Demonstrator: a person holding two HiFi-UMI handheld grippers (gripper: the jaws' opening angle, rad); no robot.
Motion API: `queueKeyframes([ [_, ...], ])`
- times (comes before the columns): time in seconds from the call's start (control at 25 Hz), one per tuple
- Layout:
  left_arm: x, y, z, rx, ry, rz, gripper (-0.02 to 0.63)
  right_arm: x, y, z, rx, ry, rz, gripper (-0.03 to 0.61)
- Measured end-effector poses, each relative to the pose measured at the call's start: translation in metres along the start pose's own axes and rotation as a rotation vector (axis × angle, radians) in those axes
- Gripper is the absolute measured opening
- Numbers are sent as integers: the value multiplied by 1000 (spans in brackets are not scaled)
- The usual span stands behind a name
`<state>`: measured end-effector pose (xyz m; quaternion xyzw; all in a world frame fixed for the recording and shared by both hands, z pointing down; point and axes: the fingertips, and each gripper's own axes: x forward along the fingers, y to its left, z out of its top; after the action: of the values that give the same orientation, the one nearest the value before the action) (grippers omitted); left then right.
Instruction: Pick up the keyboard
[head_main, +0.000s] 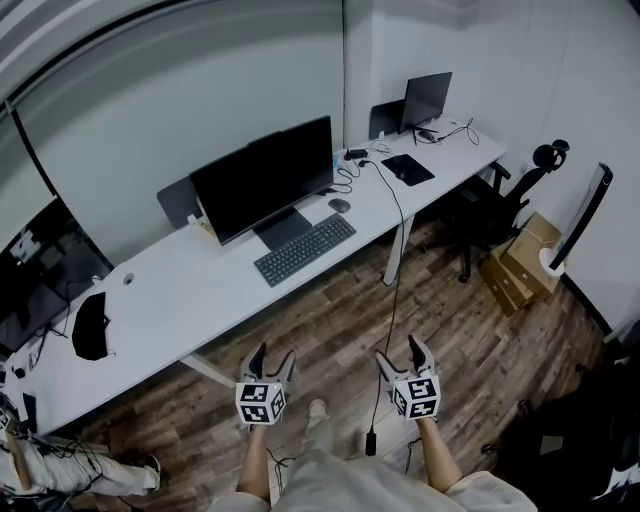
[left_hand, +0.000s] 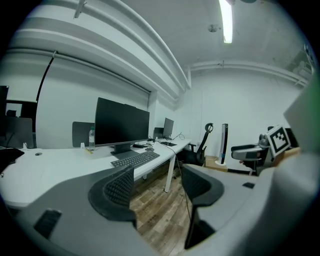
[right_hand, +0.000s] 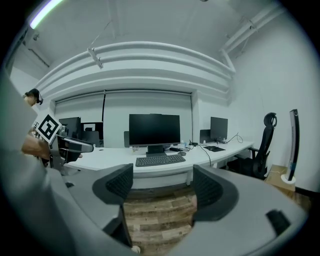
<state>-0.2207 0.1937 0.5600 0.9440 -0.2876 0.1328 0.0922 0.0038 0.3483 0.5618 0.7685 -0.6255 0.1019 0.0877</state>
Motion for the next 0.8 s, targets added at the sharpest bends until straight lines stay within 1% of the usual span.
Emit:
queueKeyframes([
  [0.28,62,42,22,-29,3,-23,276,72,-10,27,-19,22,-8,357],
  [0.52,118,76,51,-24,9,-61,276,133,-21,58,-15,18,-37,357],
  [0.8,177,117,78,-14,5,-95,276,197,-31,83,-7,10,-66,357],
])
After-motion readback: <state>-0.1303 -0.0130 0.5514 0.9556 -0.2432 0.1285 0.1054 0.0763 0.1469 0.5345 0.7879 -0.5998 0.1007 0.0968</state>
